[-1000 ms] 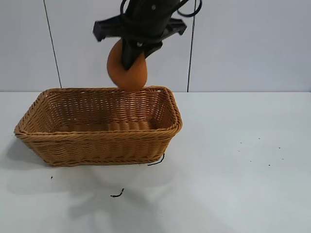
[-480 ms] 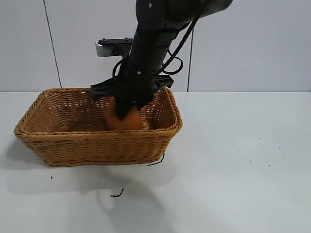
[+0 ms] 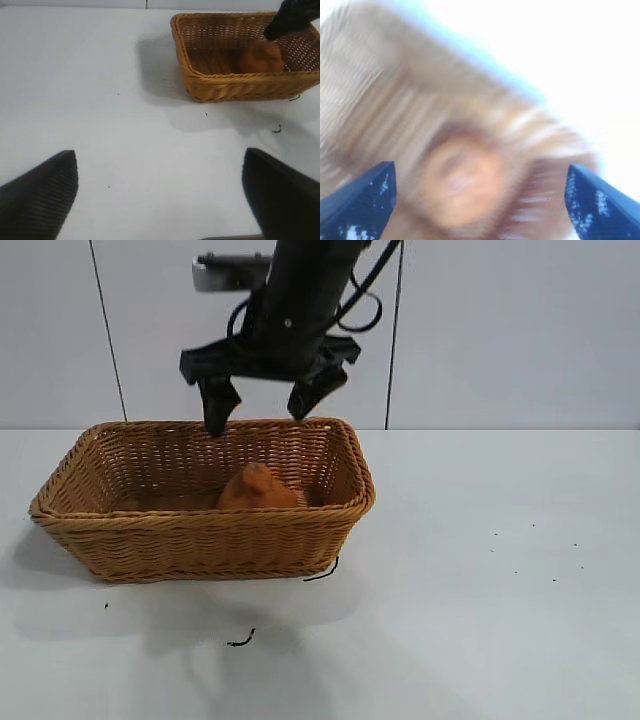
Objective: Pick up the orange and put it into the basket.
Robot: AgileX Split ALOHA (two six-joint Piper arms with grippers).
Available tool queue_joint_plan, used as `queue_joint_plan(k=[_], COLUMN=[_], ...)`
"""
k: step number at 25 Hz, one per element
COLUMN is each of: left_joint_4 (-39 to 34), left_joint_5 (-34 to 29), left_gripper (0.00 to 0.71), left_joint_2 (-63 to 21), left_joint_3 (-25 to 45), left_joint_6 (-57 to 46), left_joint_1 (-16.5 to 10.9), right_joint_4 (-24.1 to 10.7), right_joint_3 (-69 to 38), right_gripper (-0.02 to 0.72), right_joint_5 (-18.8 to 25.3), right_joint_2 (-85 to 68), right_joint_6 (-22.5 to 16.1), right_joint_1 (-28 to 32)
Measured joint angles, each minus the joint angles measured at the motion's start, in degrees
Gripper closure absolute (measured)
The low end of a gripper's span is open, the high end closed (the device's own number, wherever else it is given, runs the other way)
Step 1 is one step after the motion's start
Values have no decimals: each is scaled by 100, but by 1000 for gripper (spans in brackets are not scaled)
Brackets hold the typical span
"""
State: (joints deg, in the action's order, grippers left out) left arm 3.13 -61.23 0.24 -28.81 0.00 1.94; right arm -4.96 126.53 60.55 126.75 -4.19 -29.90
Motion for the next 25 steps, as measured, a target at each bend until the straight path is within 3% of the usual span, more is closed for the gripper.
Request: queue_joint_plan(k=[2,9,15,20,25], left_joint_4=[0,0,0,1,1], left_joint_5=[0,0,-7,-7,-7], left_gripper=[71,71,71,71,71], left_joint_2=[0,0,0,0,0], left_joint_3=[0,0,0,0,0], left_joint_6=[0,0,0,0,0], left_joint_1=[0,0,0,0,0], right_joint_4=[-14,-33,230,389,496], right_joint_3=[26,47,42,-386,-1734], right_gripper=[48,48,48,48,48], right_joint_5=[54,563,885,879,875], right_joint_2=[0,0,0,-8,-333], right_joint_6=[-11,-27,-41,-20,198], right_joint_1=[136,1455,2471,2827,2854])
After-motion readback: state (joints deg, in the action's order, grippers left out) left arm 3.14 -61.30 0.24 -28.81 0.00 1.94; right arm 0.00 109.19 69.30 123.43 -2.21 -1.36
